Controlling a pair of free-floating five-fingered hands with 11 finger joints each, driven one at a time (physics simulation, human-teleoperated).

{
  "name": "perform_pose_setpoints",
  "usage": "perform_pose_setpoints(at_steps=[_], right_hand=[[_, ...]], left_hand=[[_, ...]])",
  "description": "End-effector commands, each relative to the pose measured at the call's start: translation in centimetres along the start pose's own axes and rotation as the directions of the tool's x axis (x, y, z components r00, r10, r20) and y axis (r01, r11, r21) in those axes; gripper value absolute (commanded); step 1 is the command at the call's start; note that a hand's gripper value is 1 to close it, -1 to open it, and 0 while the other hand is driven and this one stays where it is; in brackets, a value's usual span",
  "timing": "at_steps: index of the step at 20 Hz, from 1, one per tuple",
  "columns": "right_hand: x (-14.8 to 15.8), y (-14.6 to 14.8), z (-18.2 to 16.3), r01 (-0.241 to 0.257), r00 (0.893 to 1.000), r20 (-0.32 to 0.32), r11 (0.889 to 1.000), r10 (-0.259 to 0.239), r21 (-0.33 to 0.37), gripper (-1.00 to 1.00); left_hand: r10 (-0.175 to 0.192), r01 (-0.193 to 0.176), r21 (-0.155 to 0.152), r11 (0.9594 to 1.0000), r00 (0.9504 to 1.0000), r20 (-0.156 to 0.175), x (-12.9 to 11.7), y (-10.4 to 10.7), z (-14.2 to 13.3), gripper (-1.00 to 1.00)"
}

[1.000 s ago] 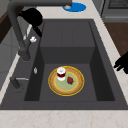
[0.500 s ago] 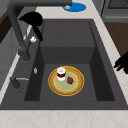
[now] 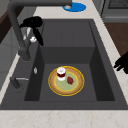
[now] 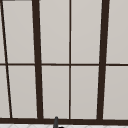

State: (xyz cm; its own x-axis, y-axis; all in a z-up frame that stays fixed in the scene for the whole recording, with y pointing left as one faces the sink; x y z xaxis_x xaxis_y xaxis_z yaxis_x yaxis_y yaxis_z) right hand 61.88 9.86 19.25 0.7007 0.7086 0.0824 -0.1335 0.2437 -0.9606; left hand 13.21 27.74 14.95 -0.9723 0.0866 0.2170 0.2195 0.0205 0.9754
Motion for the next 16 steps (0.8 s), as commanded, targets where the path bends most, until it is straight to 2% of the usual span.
perform_pose_setpoints(at_steps=[1, 5, 13, 15, 16], right_hand=[[0.2, -0.1, -0.4, 0.046, 0.998, 0.047, 0.993, -0.052, 0.111, -1.00], [-0.1, -0.9, -1.6, 0.102, 0.993, 0.047, 0.980, -0.111, 0.171, -1.00], [-0.1, -3.2, -2.9, 0.124, 0.987, 0.063, 0.946, -0.150, 0.300, -1.00], [0.0, -2.9, -3.4, 0.077, 0.989, 0.099, 0.955, -0.109, 0.287, -1.00], [0.4, -2.9, -4.0, 0.066, 0.990, 0.101, 0.955, -0.099, 0.288, -1.00]], left_hand=[[0.000, 0.000, 0.000, 1.0000, 1.0000, 0.000, 0.0, 0.0, 0.0, 0.00], [0.000, 0.000, 0.000, 1.0000, 1.0000, 0.000, 0.0, 0.0, 0.0, 0.00], [0.000, 0.000, 0.000, 1.0000, 1.0000, 0.000, 0.0, 0.0, 0.0, 0.00], [0.000, 0.000, 0.000, 1.0000, 1.0000, 0.000, 0.0, 0.0, 0.0, 0.00], [0.000, 0.000, 0.000, 1.0000, 1.0000, 0.000, 0.0, 0.0, 0.0, 0.00]])
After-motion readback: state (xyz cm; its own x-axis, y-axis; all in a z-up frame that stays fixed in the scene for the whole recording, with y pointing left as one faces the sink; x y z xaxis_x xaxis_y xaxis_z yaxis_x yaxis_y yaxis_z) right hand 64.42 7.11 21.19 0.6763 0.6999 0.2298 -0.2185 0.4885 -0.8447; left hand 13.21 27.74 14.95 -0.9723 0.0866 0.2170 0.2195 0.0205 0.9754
